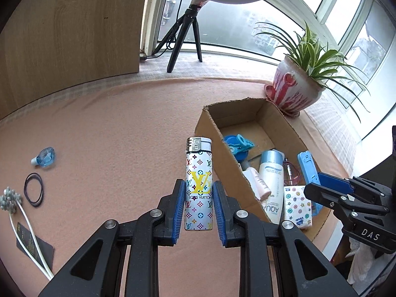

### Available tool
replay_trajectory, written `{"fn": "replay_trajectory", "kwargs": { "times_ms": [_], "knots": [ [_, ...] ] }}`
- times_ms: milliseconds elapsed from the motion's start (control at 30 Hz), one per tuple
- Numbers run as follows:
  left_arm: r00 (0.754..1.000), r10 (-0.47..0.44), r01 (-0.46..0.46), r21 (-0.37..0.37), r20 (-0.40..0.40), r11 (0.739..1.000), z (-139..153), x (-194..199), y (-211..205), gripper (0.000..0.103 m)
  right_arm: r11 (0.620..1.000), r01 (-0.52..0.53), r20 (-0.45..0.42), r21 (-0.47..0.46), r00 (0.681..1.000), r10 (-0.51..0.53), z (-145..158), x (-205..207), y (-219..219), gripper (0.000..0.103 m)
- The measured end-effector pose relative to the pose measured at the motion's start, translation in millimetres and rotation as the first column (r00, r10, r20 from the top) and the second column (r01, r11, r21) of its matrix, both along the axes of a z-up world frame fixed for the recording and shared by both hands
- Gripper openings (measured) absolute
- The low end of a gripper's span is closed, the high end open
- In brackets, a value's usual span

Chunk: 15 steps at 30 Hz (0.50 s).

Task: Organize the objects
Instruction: 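Lower the lighter and phone stand into the box and open both grippers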

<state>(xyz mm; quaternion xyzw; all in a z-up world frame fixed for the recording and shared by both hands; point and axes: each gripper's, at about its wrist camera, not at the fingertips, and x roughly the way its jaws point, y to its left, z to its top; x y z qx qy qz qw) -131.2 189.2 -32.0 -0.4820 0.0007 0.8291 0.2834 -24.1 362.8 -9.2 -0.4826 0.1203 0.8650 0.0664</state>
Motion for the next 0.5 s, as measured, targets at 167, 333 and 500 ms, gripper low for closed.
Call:
{"fn": "replay_trajectory", "kwargs": {
  "times_ms": [167, 333, 500],
  "knots": [
    [0.997, -0.076, 0.076, -0.001, -0.006, 0.997, 4.0, -1.4, 51.1, 0.025, 0.998, 0.057, 0.004, -0.002, 0.998, -0.057, -2.8, 13.1, 27.8, 0.033],
    [0.991, -0.135, 0.135, -0.012, -0.006, 0.991, 0.1, -2.4, 96.3, 0.025, 0.996, 0.084, 0.015, -0.008, 0.996, -0.084, -10.2, 22.4, 44.0, 0.033],
    [0.987, -0.161, 0.161, -0.025, 0.001, 0.987, -7.4, -3.6, 120.9, 0.025, 0.996, 0.094, 0.017, -0.003, 0.995, -0.093, -13.1, 25.8, 53.0, 0.033]
  ]
}}
